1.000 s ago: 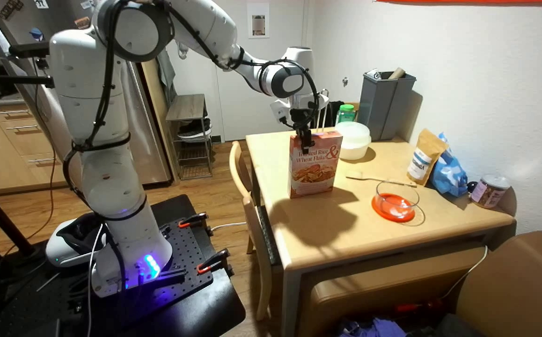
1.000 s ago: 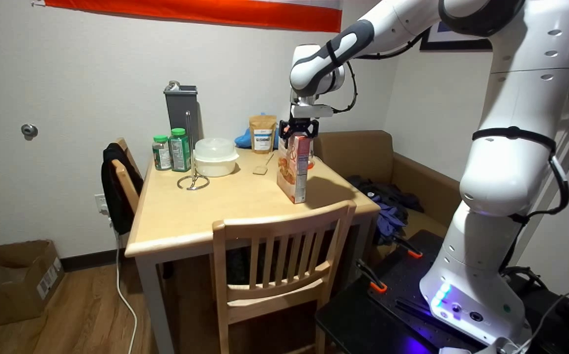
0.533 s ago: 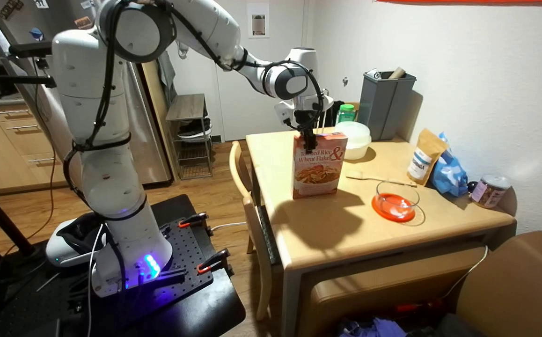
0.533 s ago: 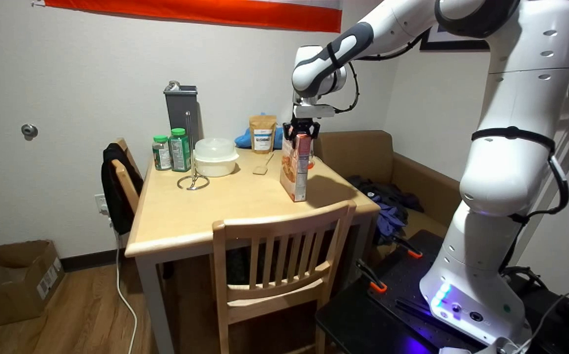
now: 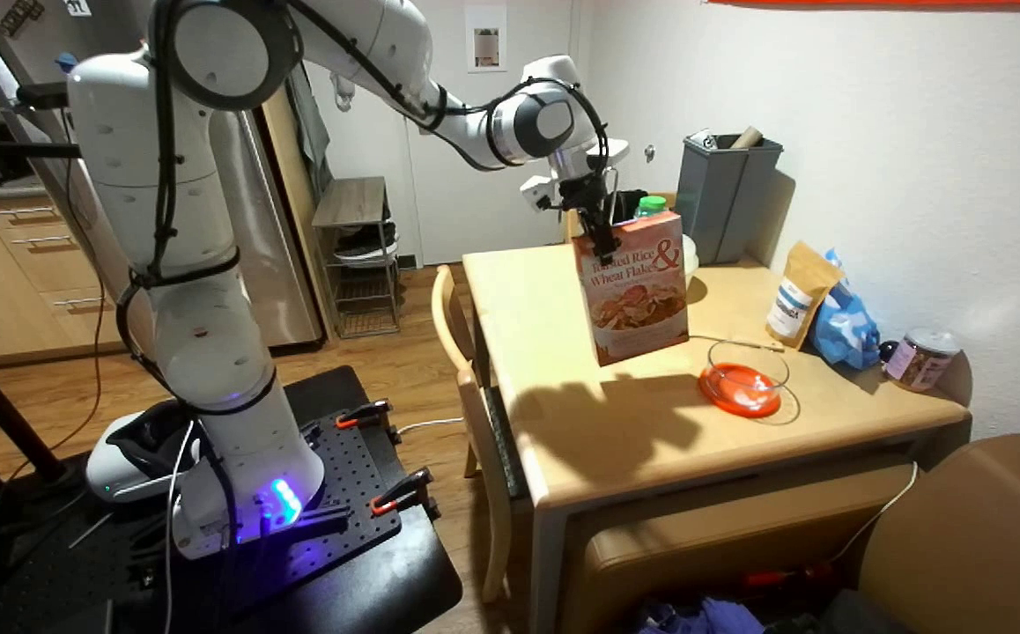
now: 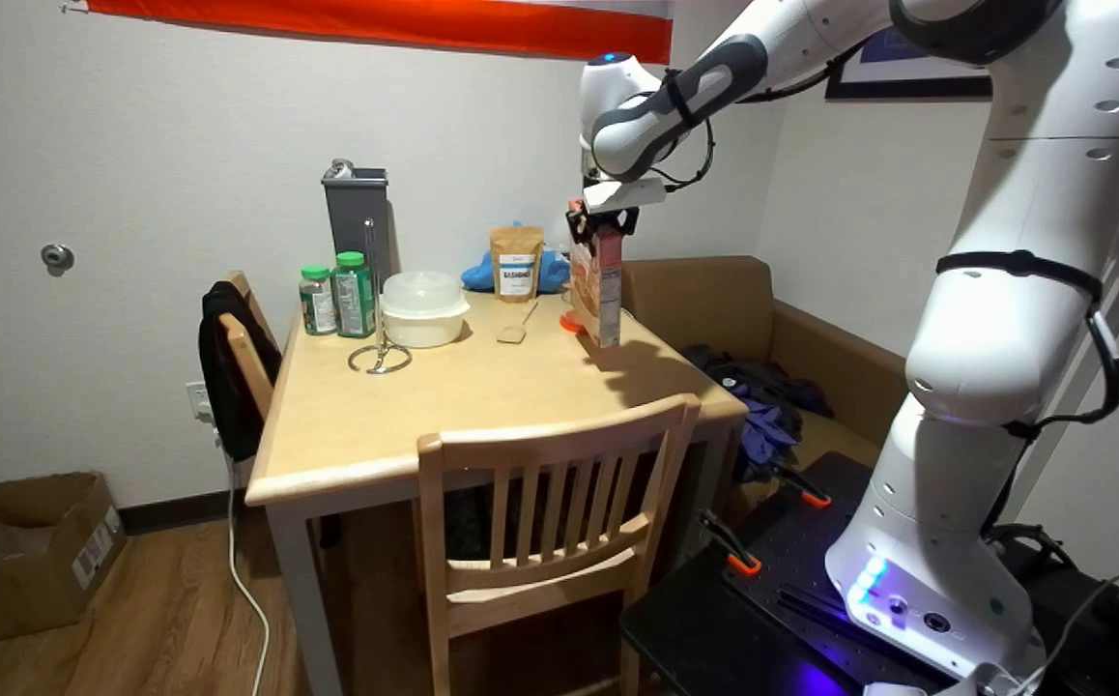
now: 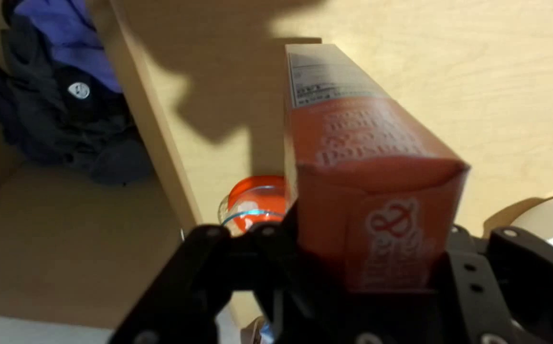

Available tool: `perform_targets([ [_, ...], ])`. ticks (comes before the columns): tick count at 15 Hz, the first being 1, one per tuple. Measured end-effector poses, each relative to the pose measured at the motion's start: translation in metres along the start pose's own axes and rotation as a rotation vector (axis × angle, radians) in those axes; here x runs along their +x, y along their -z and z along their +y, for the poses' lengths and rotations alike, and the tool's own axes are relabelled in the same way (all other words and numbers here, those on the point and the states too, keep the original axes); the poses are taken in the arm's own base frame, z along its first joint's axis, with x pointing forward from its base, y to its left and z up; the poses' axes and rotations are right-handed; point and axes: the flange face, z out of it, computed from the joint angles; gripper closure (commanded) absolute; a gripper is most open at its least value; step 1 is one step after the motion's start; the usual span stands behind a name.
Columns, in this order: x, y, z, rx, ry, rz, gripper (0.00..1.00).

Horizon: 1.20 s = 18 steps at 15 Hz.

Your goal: Lay the pink box on its side

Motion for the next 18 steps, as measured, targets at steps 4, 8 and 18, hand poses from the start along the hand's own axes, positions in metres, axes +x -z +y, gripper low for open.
perform_targets([
  [4, -0.009, 0.003, -0.018, -0.114, 0.029, 0.074, 0.86],
  [8, -0.037, -0.036, -0.046, -0.256, 0.062, 0.017, 0.86],
  [18, -0.068, -0.094, -0.108, -0.45, 0.18, -0.083, 0.86],
])
